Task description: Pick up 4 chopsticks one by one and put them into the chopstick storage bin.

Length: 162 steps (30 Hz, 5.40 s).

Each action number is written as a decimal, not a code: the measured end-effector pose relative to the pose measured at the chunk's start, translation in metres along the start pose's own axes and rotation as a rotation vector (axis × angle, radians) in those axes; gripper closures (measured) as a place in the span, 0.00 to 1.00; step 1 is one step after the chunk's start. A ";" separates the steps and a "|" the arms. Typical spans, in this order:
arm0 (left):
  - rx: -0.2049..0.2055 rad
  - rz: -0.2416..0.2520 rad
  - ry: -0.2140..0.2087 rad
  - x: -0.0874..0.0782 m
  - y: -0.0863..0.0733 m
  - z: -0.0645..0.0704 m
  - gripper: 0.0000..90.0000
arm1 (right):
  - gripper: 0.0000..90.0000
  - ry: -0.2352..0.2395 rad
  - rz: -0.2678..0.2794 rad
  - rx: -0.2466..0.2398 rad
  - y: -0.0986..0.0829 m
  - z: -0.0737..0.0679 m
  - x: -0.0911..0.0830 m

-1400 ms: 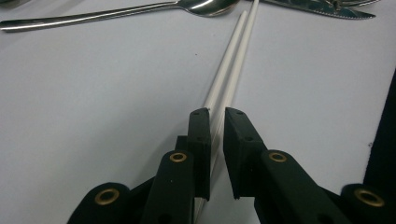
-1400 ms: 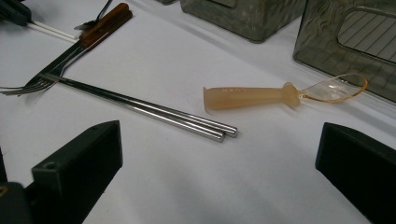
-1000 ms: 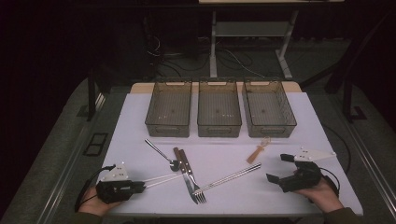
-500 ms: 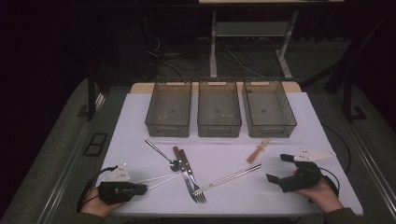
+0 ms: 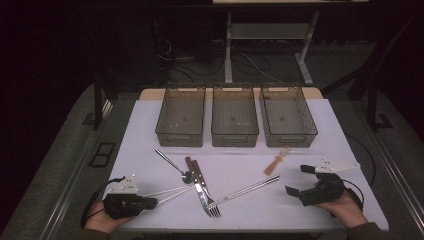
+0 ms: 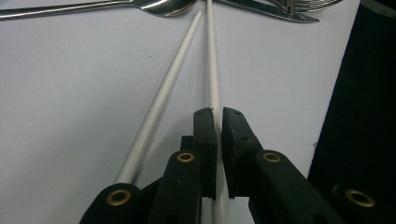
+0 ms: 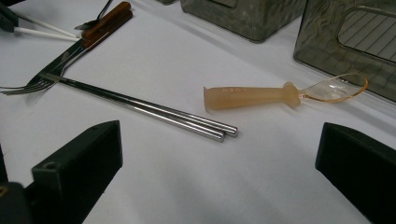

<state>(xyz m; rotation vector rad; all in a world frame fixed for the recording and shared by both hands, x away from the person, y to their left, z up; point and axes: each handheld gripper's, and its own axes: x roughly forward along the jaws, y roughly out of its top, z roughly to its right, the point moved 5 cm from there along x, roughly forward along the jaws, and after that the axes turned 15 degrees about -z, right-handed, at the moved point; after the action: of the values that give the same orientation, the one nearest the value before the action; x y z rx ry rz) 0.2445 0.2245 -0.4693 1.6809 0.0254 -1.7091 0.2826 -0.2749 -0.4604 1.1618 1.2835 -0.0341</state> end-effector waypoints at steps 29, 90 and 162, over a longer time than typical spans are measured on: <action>-0.011 0.180 0.032 -0.033 0.039 0.004 0.94 | 0.01 -0.001 -0.001 0.001 0.000 0.000 0.001; -0.161 0.415 0.148 -0.059 0.186 -0.069 0.94 | 0.01 0.038 0.033 0.028 0.006 -0.009 0.016; -0.265 0.247 0.170 -0.019 0.193 -0.138 0.28 | 0.01 0.047 0.057 0.047 0.005 -0.004 0.008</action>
<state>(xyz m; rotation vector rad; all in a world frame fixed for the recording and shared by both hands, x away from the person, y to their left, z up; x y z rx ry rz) 0.4568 0.1587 -0.3842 1.5549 0.1143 -1.3165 0.2857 -0.2649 -0.4627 1.2454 1.2959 0.0047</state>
